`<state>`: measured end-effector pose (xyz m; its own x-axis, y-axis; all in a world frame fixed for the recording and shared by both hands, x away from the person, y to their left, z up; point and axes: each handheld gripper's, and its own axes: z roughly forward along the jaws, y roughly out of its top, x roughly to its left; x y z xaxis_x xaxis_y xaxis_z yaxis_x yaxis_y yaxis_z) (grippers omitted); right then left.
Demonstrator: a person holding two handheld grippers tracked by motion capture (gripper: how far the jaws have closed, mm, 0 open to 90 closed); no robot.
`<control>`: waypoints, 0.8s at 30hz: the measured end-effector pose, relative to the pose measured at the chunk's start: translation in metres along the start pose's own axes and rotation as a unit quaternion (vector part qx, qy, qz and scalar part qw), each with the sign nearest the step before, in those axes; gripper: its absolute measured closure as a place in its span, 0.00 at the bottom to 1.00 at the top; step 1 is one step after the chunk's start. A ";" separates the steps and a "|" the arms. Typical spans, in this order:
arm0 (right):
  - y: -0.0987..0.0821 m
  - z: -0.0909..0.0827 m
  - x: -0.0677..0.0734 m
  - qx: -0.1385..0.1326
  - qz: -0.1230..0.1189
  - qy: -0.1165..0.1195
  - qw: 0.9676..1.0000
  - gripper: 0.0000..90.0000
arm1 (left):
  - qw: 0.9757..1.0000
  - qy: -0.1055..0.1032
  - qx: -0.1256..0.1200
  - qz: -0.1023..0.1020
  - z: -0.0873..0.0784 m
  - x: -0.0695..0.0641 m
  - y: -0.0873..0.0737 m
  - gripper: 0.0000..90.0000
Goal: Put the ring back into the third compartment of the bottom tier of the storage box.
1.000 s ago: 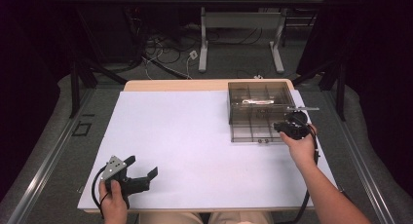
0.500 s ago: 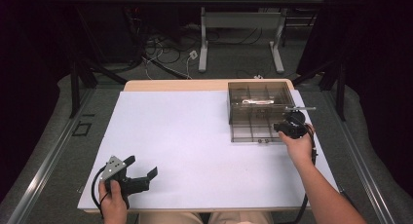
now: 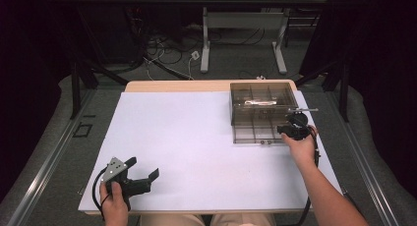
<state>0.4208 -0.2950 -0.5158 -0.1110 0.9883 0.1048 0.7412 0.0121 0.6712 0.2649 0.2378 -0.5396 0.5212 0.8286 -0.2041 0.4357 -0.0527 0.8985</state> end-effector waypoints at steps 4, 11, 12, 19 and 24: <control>0.000 0.001 0.000 0.000 -0.001 -0.002 1.000 0.78 | 1.000 0.000 0.000 0.000 0.000 0.000 0.000 0.00; 0.000 0.002 -0.001 0.002 0.003 -0.003 1.000 0.76 | 1.000 0.000 0.000 -0.002 0.001 0.000 0.000 0.00; 0.000 0.002 -0.001 0.002 0.003 -0.003 1.000 0.76 | 1.000 0.000 0.000 -0.003 0.001 0.000 0.000 0.00; -0.001 0.001 -0.004 -0.002 0.011 -0.003 1.000 0.66 | 1.000 0.000 -0.001 -0.002 0.002 0.000 0.000 0.00; -0.001 0.001 -0.004 -0.003 0.014 0.000 1.000 0.61 | 1.000 -0.001 -0.001 -0.002 0.002 -0.001 0.000 0.00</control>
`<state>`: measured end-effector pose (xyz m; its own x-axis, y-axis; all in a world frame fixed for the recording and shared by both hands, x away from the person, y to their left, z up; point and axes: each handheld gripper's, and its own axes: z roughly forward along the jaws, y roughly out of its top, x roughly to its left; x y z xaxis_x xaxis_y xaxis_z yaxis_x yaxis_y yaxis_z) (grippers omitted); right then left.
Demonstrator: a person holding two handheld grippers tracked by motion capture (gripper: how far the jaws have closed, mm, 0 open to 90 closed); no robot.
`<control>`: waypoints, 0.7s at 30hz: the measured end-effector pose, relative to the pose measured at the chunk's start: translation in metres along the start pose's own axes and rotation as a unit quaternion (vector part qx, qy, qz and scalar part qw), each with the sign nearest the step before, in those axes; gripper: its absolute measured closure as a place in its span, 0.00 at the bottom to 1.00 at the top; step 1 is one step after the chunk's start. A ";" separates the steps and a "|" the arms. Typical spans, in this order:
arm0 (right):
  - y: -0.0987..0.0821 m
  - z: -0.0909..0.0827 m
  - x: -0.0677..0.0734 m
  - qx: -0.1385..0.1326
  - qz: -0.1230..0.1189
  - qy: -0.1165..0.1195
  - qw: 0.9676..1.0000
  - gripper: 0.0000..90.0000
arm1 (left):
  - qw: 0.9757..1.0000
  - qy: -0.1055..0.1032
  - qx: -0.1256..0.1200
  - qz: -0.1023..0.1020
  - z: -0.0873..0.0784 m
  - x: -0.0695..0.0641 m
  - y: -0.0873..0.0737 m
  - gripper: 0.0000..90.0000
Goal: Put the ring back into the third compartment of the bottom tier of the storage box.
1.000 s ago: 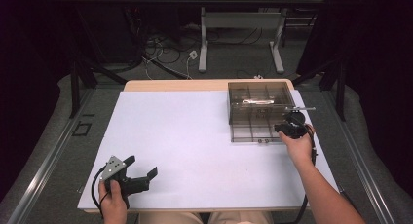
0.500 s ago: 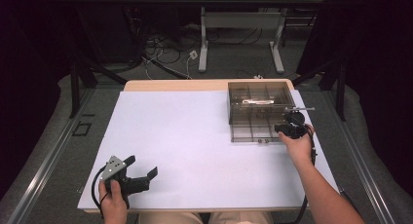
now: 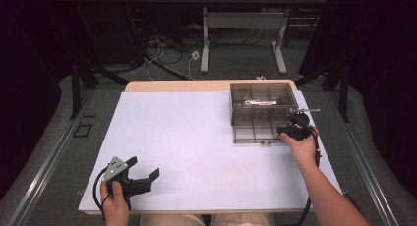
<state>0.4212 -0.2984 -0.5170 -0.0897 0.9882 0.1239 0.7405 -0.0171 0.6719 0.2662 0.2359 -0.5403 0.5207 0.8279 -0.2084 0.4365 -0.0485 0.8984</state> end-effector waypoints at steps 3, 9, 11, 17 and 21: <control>0.000 -0.001 0.001 -0.004 0.000 0.004 1.000 0.55 | 1.000 0.001 0.000 0.001 0.000 0.001 0.000 0.00; 0.000 -0.005 0.005 -0.014 -0.002 0.006 1.000 0.46 | 1.000 0.001 0.001 0.002 0.000 0.000 0.000 0.00; 0.000 -0.006 0.007 -0.018 -0.004 0.008 1.000 0.43 | 1.000 0.001 0.001 0.002 0.000 0.000 0.000 0.00; 0.000 -0.013 0.012 -0.038 -0.012 0.024 0.999 0.37 | 1.000 0.002 -0.001 0.002 -0.001 0.000 0.000 0.00; 0.000 -0.018 0.017 -0.050 -0.023 0.031 0.998 0.33 | 1.000 0.002 -0.001 0.002 -0.002 0.000 0.000 0.00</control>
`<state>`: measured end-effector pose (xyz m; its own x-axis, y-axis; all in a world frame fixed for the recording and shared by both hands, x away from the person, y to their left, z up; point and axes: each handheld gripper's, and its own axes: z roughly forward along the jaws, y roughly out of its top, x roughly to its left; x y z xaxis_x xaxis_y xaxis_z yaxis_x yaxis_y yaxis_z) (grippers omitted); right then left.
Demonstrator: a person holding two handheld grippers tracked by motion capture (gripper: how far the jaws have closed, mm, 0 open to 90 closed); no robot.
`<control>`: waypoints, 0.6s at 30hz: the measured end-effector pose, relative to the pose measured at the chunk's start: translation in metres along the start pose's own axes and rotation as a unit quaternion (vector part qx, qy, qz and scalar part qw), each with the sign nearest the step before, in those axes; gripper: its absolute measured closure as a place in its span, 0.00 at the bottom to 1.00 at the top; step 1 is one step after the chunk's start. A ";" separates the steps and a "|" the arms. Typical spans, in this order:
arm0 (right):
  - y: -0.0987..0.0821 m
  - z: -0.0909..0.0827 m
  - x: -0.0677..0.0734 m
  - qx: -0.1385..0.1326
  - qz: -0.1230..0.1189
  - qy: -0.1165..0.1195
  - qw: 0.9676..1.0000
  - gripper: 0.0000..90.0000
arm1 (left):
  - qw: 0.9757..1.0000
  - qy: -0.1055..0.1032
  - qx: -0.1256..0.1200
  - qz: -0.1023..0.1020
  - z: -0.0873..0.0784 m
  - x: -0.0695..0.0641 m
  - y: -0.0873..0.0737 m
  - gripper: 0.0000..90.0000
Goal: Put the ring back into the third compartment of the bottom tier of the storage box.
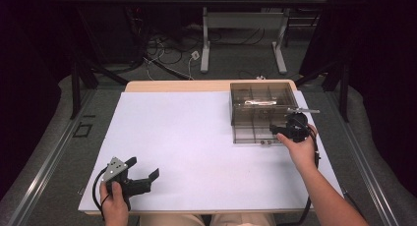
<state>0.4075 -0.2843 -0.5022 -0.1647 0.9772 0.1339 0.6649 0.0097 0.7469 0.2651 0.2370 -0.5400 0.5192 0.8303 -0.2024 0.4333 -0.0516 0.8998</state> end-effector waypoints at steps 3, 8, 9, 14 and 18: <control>0.000 -0.003 0.004 -0.003 0.000 0.007 1.000 0.33 | 1.000 0.000 0.000 0.000 0.000 0.000 0.000 0.00; -0.001 -0.008 0.011 -0.006 -0.016 0.018 1.000 0.28 | 1.000 0.000 0.001 0.000 0.000 0.000 0.000 0.00; -0.001 -0.009 0.013 -0.005 -0.015 0.021 1.000 0.27 | 1.000 0.000 0.001 0.000 0.000 0.000 0.000 0.00; -0.003 -0.012 0.019 -0.007 -0.024 0.030 0.999 0.23 | 1.000 0.000 0.001 0.000 0.000 0.000 0.000 0.00; -0.005 -0.015 0.024 -0.006 -0.026 0.038 0.999 0.20 | 1.000 0.000 0.001 0.000 0.000 0.000 0.000 0.00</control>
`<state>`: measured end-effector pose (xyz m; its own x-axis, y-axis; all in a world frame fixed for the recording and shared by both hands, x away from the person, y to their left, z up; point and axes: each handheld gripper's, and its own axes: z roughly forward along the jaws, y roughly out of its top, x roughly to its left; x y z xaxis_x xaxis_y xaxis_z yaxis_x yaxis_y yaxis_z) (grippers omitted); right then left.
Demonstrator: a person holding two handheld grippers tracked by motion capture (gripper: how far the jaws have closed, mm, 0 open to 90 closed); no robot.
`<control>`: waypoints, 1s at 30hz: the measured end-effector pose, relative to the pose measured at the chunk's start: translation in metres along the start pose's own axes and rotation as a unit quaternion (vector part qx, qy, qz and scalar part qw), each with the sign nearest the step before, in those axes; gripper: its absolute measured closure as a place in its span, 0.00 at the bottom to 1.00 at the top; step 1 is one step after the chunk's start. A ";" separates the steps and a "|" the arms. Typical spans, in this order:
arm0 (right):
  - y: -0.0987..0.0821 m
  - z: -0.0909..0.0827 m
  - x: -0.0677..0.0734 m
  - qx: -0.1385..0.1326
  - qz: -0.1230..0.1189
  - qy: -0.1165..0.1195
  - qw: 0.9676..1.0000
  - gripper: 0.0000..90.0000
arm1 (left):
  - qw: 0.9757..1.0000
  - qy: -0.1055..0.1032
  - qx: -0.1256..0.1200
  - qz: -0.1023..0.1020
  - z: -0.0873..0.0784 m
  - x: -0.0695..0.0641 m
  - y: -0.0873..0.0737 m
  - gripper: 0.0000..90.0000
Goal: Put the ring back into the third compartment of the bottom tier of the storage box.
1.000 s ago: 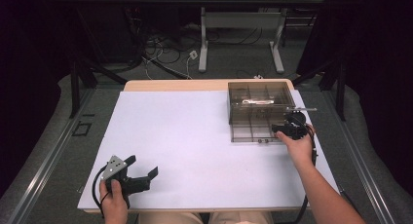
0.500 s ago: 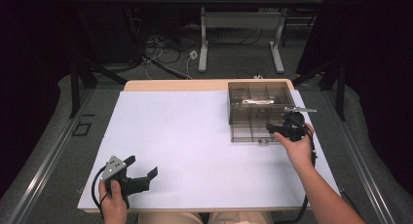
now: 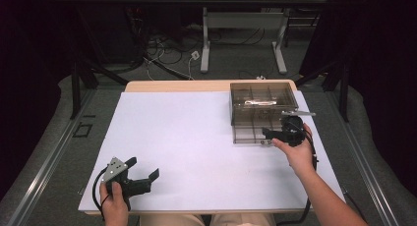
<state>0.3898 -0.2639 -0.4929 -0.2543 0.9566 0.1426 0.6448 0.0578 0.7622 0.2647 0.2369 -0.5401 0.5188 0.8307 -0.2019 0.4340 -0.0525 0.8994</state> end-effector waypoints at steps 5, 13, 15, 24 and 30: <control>-0.003 -0.006 0.008 -0.009 -0.014 0.001 1.000 0.19 | 1.000 0.000 0.000 -0.001 0.000 0.000 0.000 0.00; -0.008 -0.018 0.021 -0.025 -0.025 0.025 0.999 0.17 | 1.000 -0.001 0.002 0.000 0.000 0.000 0.000 0.00; -0.010 -0.020 0.023 -0.030 -0.035 0.026 0.999 0.17 | 1.000 0.001 -0.001 -0.001 0.000 0.000 0.000 0.00; -0.021 -0.033 0.035 -0.047 -0.041 0.041 0.997 0.16 | 1.000 0.001 0.001 -0.001 -0.001 0.000 -0.001 0.00; -0.030 -0.036 0.038 -0.046 -0.042 0.050 0.997 0.14 | 1.000 -0.001 0.003 -0.002 -0.001 0.000 0.000 0.00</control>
<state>0.3346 -0.2400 -0.4877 -0.3786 0.9158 0.1340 0.5507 0.1065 0.8279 0.2636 0.2375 -0.5401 0.5175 0.8304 -0.2065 0.4408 -0.0519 0.8961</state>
